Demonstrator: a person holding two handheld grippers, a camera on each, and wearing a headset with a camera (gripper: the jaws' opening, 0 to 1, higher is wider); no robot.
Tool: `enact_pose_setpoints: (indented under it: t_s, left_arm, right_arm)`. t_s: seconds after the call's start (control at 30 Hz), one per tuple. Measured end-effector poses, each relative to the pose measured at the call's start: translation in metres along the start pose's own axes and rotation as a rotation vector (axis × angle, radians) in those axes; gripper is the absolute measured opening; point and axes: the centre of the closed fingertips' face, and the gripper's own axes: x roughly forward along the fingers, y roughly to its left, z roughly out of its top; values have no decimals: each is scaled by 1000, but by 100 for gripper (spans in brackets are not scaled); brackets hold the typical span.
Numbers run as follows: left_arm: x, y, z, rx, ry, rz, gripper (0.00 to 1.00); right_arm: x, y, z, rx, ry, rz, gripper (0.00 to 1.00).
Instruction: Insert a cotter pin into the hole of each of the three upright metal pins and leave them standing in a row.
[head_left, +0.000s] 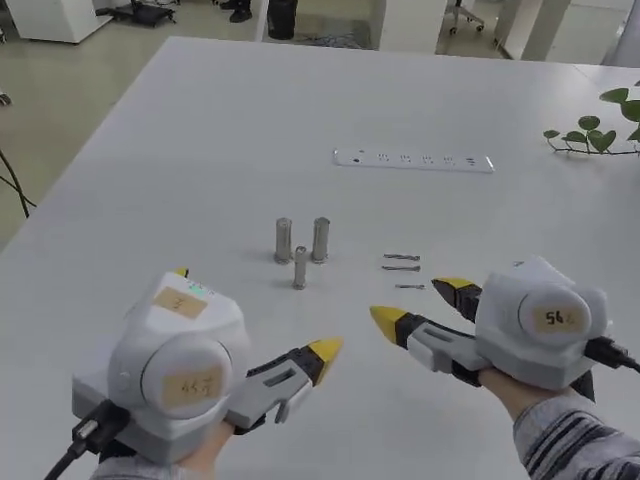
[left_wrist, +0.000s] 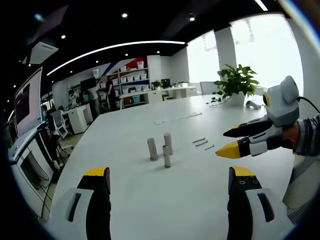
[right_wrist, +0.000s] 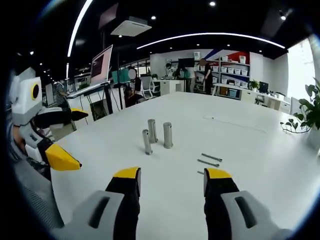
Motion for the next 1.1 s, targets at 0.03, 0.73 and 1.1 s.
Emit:
enact_pose_setpoints:
  t_s: [0.03,0.73,1.1]
  left_arm:
    - [0,0,0,-1,1,0,98]
    - [-9,16,4,-8,1,11,97]
    - [-4,19,-6,-6,34,15,96]
  right_arm:
    - [4,2,1,-4,-1,10,46]
    - [95,49,18,-22,-20,180,23]
    - [119,55,19,7,-21,186,12]
